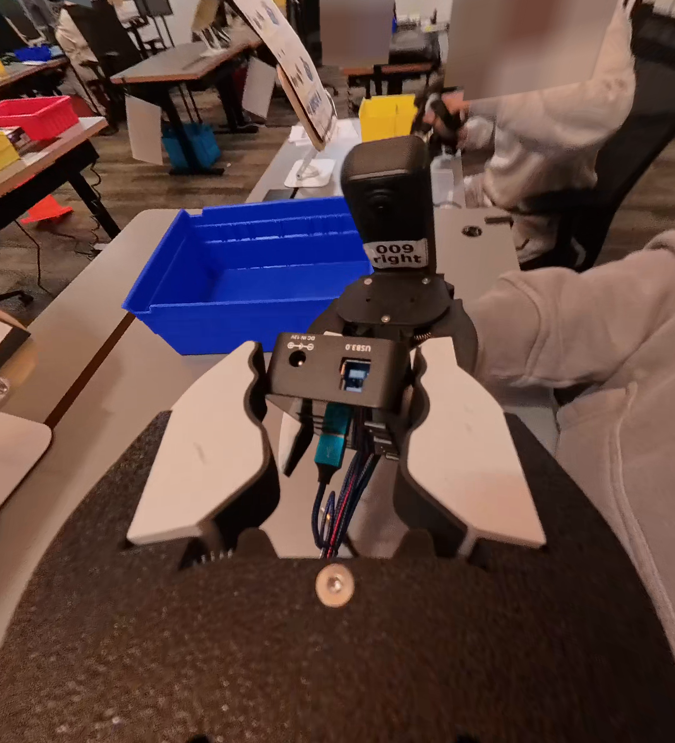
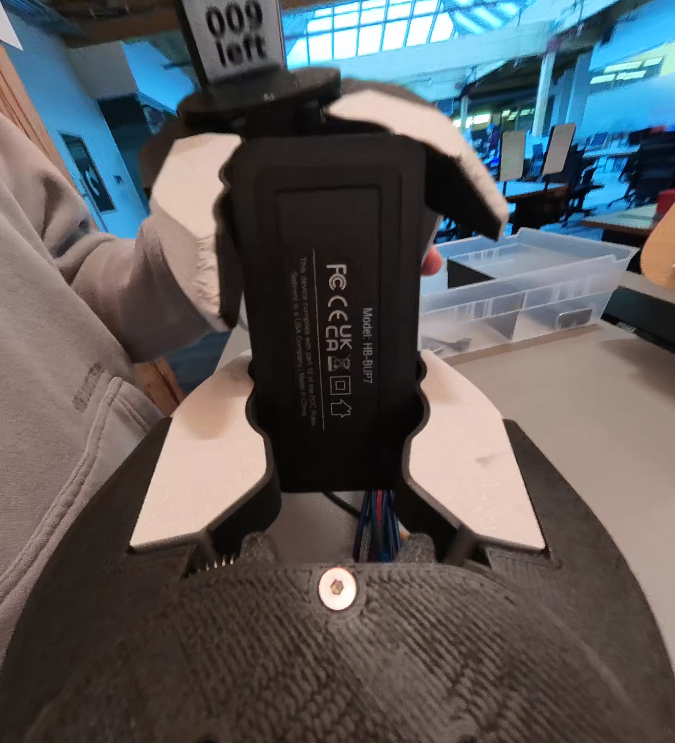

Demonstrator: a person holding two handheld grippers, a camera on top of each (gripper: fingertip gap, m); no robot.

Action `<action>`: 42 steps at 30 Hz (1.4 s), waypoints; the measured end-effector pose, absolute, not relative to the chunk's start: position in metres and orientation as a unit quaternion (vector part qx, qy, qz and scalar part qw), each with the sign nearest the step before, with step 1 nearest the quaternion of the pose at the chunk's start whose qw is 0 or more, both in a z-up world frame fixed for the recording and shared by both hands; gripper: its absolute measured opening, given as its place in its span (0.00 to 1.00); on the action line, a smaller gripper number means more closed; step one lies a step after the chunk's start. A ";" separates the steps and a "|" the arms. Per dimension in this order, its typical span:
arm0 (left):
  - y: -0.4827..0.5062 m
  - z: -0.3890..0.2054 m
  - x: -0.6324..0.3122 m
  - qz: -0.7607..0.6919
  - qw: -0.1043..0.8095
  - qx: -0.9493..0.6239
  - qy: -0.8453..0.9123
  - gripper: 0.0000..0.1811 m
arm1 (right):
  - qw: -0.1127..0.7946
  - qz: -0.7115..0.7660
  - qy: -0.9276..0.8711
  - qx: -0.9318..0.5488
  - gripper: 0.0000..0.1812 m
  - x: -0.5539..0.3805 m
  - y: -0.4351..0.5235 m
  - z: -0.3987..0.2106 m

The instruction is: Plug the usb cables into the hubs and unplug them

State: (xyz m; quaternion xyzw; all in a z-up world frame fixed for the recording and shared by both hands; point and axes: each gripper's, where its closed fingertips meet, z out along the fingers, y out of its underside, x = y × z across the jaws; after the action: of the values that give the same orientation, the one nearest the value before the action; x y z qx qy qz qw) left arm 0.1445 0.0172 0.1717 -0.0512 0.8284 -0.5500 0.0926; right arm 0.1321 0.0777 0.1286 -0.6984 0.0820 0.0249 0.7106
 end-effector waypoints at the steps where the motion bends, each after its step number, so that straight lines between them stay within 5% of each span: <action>1: 0.018 0.172 0.144 -0.537 0.099 -0.041 0.837 0.38 | 0.705 0.025 0.085 -0.704 0.39 0.132 0.079 0.127; 26: 0.035 0.159 0.149 -0.349 0.145 0.015 0.926 0.38 | 0.605 -0.073 0.128 -0.783 0.38 0.152 0.088 0.109; 42: 0.035 0.205 0.156 -0.566 0.094 -0.063 0.817 0.42 | 0.679 -0.030 0.151 -0.717 0.37 0.153 0.082 0.121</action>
State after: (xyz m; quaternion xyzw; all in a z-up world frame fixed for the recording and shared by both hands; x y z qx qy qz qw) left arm 0.1555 0.0354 0.2048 -0.0634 0.8169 -0.5656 0.0935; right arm 0.1529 0.0821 0.1209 -0.7173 0.1513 -0.0301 0.6795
